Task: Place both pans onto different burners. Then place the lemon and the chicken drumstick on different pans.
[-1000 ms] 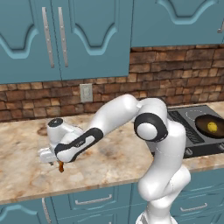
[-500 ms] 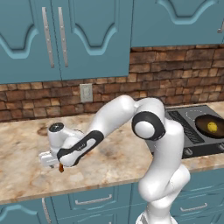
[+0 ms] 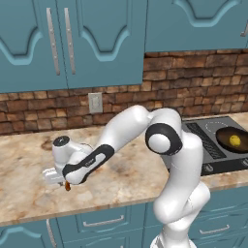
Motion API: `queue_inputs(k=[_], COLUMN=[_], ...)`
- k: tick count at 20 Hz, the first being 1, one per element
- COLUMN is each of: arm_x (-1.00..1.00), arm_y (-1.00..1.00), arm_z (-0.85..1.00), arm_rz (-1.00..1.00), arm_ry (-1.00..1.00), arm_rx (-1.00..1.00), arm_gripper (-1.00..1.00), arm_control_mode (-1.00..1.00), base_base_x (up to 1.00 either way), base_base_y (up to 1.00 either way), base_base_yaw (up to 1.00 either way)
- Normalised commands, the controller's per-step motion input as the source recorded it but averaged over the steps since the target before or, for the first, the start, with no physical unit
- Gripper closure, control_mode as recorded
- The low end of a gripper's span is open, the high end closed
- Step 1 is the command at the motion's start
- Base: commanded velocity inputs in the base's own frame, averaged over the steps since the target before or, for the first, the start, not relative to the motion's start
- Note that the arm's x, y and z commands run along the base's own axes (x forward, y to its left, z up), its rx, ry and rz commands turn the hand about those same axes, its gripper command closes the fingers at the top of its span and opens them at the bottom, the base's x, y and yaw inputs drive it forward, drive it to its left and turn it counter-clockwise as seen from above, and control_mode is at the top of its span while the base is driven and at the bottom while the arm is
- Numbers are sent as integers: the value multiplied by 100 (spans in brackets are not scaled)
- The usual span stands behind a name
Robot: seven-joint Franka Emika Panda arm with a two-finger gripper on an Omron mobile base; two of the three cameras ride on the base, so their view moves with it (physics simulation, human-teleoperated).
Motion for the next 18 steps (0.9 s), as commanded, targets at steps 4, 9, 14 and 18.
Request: queue_inputs(k=[4, 9, 14, 18], arm_x=[0, 0, 0, 0], arm_y=[0, -3, -30, -60], arm_z=[0, 9, 41, 49], arm_rz=[0, 0, 0, 0], arm_ry=[0, 0, 0, 0], arm_rx=[0, 0, 0, 0], arm_gripper=[100, 100, 100, 100], arm_control_mode=[-100, -100, -100, -100], base_base_x=[0, 0, 0, 0], base_base_y=[0, 0, 0, 0], base_base_yaw=[0, 0, 0, 0])
